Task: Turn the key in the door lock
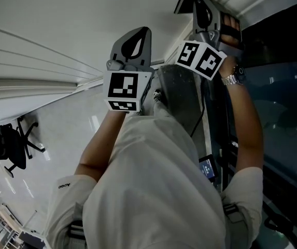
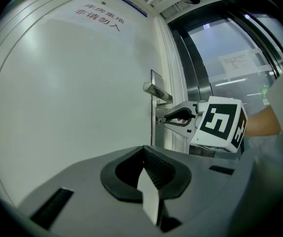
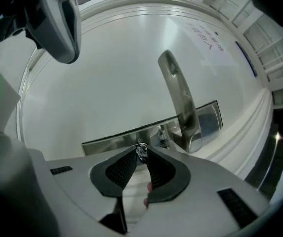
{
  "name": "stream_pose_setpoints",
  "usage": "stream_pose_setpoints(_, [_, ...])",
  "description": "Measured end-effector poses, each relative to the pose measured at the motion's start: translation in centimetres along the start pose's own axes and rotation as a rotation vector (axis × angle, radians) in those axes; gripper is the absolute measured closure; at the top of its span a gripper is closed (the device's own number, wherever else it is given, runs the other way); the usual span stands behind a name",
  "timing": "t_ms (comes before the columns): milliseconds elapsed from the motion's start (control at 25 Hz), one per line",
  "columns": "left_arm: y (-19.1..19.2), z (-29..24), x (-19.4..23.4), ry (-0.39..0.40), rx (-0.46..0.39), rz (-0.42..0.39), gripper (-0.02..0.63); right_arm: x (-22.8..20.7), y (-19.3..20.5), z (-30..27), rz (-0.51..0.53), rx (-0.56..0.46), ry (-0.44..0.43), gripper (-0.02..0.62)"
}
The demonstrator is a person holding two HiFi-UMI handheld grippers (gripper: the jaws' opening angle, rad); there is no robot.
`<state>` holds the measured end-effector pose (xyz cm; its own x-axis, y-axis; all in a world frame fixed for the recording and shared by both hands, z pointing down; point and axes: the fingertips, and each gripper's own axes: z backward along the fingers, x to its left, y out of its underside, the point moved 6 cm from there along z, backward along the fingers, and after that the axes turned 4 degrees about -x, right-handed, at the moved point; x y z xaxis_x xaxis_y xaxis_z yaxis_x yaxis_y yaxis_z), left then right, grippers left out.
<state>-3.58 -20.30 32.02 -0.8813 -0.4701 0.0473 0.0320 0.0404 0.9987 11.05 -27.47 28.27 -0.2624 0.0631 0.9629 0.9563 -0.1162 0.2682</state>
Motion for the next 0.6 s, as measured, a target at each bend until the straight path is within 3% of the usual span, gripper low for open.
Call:
stream_pose_setpoints(360, [0.0, 0.0, -0.4, 0.009, 0.004, 0.001, 0.597, -1.0, 0.1, 0.1, -0.304, 0.010, -0.041, 0.528])
stream_pose_setpoints(600, [0.0, 0.0, -0.6, 0.012, 0.005, -0.001, 0.597, -1.6, 0.1, 0.2, -0.402, 0.015, -0.054, 0.523])
